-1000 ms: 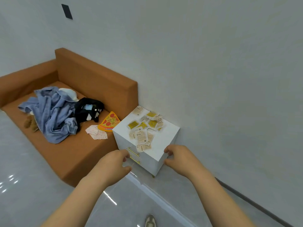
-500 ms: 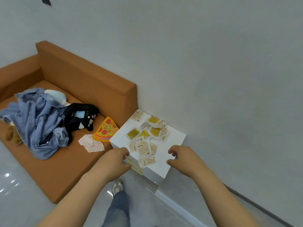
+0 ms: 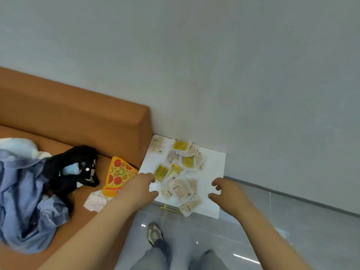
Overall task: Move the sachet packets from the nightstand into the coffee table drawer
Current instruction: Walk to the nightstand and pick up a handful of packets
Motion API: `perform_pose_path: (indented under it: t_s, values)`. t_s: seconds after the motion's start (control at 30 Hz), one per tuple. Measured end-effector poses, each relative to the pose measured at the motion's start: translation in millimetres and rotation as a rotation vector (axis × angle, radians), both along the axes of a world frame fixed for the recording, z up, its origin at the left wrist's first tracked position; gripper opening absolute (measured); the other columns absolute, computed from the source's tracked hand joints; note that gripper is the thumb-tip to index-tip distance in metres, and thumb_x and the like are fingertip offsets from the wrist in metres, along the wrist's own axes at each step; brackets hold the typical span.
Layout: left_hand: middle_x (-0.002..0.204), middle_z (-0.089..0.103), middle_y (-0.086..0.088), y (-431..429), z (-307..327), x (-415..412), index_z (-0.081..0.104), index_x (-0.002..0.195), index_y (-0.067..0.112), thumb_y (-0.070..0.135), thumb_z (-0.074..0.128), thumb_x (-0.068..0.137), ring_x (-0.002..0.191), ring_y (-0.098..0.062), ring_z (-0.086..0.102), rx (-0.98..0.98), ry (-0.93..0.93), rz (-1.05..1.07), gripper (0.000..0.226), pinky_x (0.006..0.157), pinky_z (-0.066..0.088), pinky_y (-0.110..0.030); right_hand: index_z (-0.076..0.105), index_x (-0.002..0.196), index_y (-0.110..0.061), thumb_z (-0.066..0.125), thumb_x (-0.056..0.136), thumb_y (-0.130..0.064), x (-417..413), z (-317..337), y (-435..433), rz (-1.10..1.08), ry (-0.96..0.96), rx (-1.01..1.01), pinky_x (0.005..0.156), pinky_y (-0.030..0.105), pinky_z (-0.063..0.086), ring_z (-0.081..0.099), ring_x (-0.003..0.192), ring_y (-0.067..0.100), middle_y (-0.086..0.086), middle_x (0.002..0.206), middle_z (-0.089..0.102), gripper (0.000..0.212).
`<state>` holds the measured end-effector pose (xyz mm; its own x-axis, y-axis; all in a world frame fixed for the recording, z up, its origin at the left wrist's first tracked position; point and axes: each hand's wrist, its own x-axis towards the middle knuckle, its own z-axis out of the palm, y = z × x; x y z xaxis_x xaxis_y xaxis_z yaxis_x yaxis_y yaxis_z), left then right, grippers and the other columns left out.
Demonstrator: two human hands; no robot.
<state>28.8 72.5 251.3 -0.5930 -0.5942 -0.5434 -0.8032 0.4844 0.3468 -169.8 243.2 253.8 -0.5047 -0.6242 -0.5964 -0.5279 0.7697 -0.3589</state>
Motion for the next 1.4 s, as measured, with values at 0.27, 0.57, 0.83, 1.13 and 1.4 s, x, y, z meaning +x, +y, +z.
perform_pose_path:
  t_s: [0.27, 0.57, 0.83, 1.13, 1.4]
  values:
    - [0.136, 0.047, -0.008, -50, -65, -13, 0.042, 0.135, 0.011, 0.041, 0.057, 0.09, 0.122, -0.024, 0.049, 0.051, -0.096, -0.027, 0.056, 0.096, 0.043, -0.032, 0.045, 0.136, -0.015, 0.062, 0.089, -0.039, -1, -53, -37, -0.126, -0.022, 0.1, 0.089, 0.028, 0.045, 0.056, 0.116, 0.021, 0.005, 0.13, 0.057, 0.056]
    - [0.133, 0.042, -0.014, -81, -175, -34, 0.037, 0.134, 0.004, 0.046, 0.065, 0.083, 0.12, -0.03, 0.045, 0.071, -0.23, -0.003, 0.072, 0.095, 0.042, -0.036, 0.042, 0.136, -0.013, 0.063, 0.088, -0.044, -1, -162, -75, -0.186, -0.084, 0.121, 0.092, 0.031, 0.043, 0.051, 0.121, 0.023, 0.008, 0.133, 0.05, 0.061]
    - [0.125, 0.047, -0.02, -99, -269, -58, 0.043, 0.125, 0.0, 0.046, 0.061, 0.086, 0.115, -0.036, 0.049, 0.104, -0.188, 0.113, 0.064, 0.092, 0.043, -0.04, 0.046, 0.119, -0.008, 0.069, 0.079, -0.049, -4, -260, -91, -0.271, -0.088, 0.254, 0.085, 0.038, 0.049, 0.054, 0.108, 0.03, 0.011, 0.116, 0.049, 0.062]
    - [0.125, 0.041, -0.018, -105, -332, -73, 0.045, 0.12, 0.004, 0.047, 0.073, 0.075, 0.112, -0.038, 0.046, 0.063, -0.161, 0.194, 0.068, 0.091, 0.042, -0.043, 0.002, 0.15, -0.005, 0.076, 0.063, -0.064, 13, -327, -100, -0.383, 0.039, 0.278, 0.098, 0.042, 0.042, 0.039, 0.126, 0.031, 0.013, 0.138, 0.033, 0.129]
    - [0.122, 0.044, -0.016, -103, -348, -77, 0.041, 0.124, 0.006, 0.052, 0.082, 0.061, 0.113, -0.034, 0.047, 0.019, -0.093, 0.2, 0.088, 0.093, 0.046, -0.048, 0.043, 0.126, -0.012, 0.081, 0.065, -0.046, 8, -353, -103, -0.486, 0.146, 0.136, 0.092, 0.042, 0.042, 0.053, 0.111, 0.029, 0.007, 0.118, 0.056, 0.08]
